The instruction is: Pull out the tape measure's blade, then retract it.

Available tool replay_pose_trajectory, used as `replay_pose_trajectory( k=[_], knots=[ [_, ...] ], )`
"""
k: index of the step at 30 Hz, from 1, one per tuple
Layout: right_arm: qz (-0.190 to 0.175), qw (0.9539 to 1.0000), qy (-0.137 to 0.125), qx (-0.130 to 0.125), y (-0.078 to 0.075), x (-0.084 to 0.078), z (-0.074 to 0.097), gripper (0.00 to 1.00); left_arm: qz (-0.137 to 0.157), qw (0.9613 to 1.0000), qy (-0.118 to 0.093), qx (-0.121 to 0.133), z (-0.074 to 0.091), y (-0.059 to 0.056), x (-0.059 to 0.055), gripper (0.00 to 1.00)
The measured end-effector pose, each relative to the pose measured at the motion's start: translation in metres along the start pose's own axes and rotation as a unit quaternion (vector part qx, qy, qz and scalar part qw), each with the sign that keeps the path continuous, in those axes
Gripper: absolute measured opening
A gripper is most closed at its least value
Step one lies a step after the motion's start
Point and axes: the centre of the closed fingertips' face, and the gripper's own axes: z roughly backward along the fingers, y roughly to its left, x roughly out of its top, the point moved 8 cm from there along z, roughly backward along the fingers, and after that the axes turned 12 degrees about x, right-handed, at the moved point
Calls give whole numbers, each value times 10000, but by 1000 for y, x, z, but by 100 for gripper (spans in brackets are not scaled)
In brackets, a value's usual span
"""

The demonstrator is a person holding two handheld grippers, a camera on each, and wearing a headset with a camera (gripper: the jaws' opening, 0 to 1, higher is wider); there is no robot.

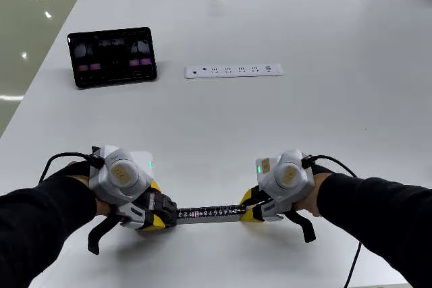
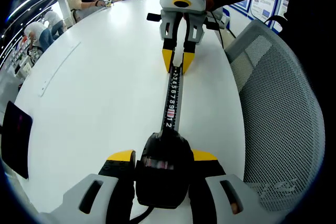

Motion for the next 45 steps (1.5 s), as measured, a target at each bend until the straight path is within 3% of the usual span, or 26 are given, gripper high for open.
replay_pose_trajectory(
  k=[45],
  knots=[
    [-107, 9999, 32, -61, 3, -18, 15, 10, 12, 10000, -10, 16, 0, -1, 0, 34]
  ],
)
